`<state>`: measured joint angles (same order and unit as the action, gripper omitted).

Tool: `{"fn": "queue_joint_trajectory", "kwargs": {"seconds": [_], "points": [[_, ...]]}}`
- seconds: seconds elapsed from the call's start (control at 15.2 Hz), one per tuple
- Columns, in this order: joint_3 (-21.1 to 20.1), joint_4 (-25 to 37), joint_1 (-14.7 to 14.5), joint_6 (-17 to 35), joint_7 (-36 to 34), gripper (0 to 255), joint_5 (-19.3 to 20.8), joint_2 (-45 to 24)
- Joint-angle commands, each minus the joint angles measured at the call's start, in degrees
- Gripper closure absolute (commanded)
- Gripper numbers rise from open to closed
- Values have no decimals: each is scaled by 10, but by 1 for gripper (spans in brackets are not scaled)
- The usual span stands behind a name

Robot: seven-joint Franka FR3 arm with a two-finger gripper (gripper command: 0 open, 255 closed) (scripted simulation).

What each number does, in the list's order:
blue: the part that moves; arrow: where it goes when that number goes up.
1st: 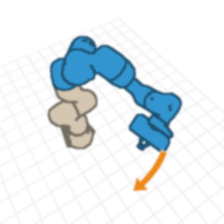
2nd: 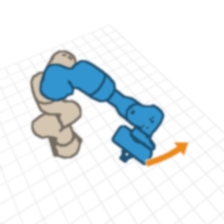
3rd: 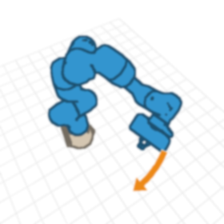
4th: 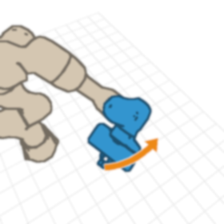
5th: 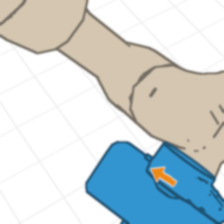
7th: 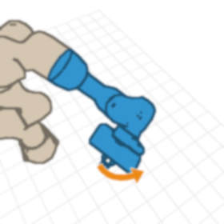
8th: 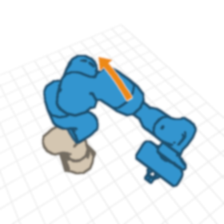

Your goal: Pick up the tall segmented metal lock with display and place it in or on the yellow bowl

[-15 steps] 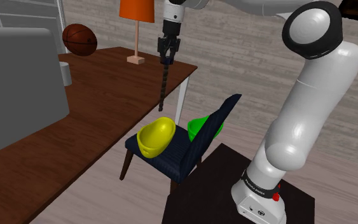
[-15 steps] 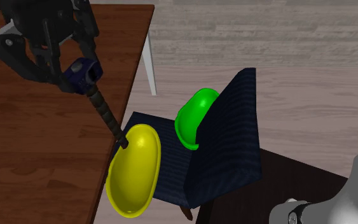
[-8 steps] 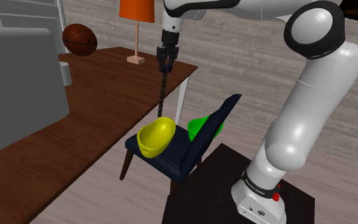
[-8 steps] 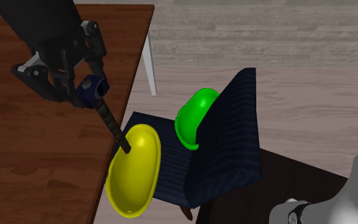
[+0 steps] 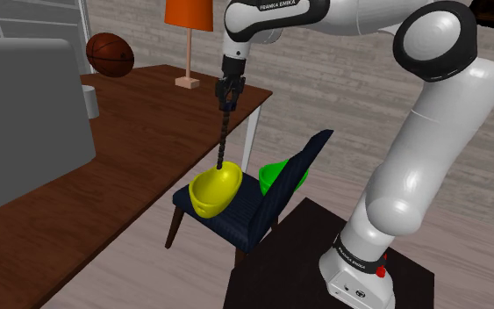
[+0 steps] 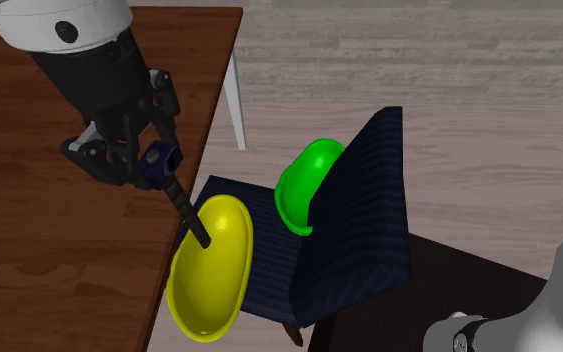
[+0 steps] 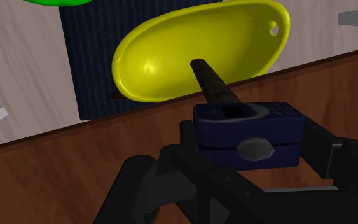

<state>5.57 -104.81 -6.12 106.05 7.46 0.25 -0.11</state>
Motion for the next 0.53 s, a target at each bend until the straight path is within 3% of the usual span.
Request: {"fn": "queue_joint_trajectory", "kwargs": {"seconds": [0.0,0.46], "points": [[0,-14,0,16,0,255,0,-2],[0,-29,0,33,0,255,0,-4]]}}
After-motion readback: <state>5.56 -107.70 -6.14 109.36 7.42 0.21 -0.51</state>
